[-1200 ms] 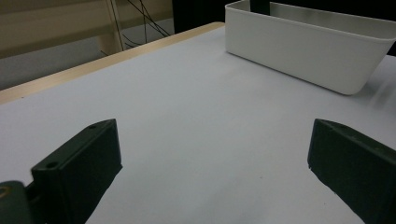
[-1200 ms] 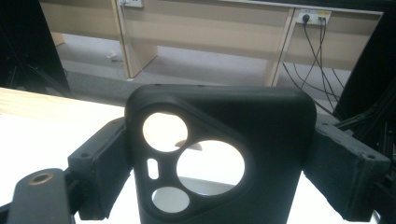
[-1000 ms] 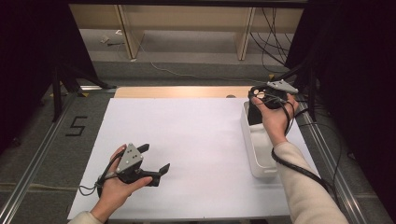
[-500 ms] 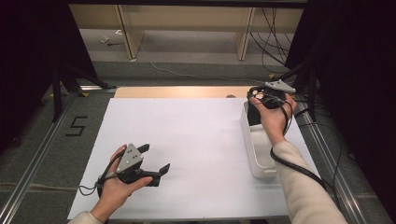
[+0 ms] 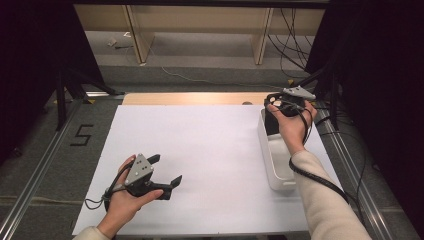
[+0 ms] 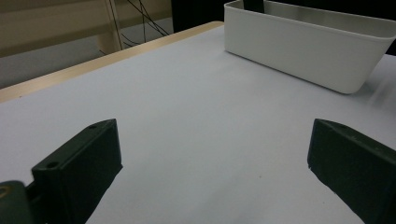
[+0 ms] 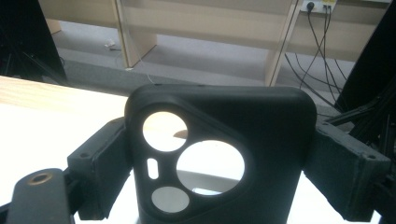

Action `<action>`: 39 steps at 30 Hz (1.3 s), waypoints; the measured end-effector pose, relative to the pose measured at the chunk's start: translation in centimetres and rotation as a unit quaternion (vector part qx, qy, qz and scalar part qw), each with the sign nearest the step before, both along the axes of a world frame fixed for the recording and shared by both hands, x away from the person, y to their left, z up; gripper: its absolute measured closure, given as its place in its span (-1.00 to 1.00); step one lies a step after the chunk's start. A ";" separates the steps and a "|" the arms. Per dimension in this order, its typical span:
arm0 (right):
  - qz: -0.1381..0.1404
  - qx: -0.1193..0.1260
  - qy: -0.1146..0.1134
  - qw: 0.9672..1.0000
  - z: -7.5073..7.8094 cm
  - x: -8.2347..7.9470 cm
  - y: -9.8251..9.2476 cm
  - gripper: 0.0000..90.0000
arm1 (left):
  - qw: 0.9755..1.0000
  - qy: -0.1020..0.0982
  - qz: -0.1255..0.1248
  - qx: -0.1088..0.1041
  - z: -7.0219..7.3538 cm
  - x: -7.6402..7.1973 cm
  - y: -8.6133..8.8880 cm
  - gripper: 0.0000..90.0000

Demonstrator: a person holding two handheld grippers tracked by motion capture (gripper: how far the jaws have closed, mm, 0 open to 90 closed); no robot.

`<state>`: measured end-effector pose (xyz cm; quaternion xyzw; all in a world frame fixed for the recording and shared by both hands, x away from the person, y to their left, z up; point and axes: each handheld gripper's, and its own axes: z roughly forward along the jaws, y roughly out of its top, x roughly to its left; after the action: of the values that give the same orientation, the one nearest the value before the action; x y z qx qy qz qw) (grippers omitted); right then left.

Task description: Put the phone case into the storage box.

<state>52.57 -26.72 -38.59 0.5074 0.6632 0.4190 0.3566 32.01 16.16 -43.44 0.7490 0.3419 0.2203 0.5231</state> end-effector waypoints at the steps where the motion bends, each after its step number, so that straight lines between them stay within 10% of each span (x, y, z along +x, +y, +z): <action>1: 0.000 0.000 0.001 1.000 0.0 0.0 0.0 -0.67 | 1.000 0.000 0.000 0.000 0.0 0.0 0.0 -0.95; 39: 0.007 -0.007 0.017 1.000 -1.0 0.9 0.1 -0.68 | 1.000 0.001 -0.002 0.001 0.0 0.0 0.0 -0.95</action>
<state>53.51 -26.59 -39.61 0.5077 0.6753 0.4083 0.3458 32.04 16.18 -43.49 0.7506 0.3402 0.2192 0.5223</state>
